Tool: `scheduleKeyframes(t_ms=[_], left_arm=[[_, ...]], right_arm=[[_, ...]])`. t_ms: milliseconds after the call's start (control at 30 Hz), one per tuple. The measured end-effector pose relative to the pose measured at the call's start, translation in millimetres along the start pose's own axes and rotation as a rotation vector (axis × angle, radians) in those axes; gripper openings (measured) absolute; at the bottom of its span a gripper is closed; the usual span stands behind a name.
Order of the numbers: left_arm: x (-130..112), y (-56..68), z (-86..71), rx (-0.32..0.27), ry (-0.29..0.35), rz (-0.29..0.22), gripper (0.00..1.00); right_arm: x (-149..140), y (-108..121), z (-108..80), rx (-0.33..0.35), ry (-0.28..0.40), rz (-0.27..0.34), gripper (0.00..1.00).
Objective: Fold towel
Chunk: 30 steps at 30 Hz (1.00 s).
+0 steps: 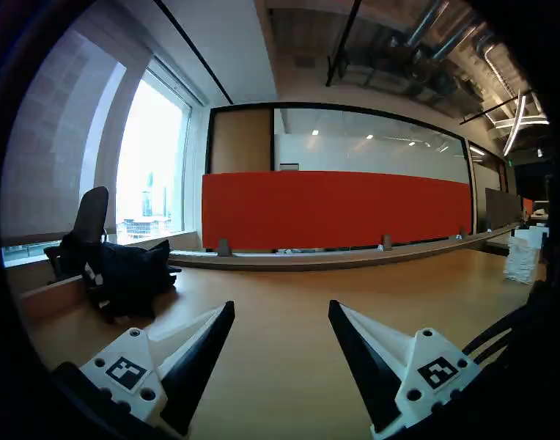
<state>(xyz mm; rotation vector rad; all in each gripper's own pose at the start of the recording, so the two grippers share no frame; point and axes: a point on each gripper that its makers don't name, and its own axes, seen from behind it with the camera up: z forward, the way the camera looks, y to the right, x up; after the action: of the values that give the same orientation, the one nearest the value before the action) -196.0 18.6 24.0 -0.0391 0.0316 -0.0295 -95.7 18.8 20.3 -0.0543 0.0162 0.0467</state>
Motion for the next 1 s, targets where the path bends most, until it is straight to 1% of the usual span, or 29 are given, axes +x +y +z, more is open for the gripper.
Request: scheduleKeyframes(t_ms=[300,600,1000], left_arm=[[0.4,0.1,0.0,0.0,0.0,0.0,0.95],[-0.1,0.6,0.1,0.0,0.0,0.0,0.95],[0.0,0.4,0.0,0.0,0.0,0.0,0.95]], right_arm=[[-16.2,-2.1,-2.0,0.024,0.005,-0.016,1.0],[-26.6,-0.1,-1.7,0.027,0.003,-0.003,1.0],[-28.5,-1.6,-5.9,0.033,0.006,-0.02,1.0]])
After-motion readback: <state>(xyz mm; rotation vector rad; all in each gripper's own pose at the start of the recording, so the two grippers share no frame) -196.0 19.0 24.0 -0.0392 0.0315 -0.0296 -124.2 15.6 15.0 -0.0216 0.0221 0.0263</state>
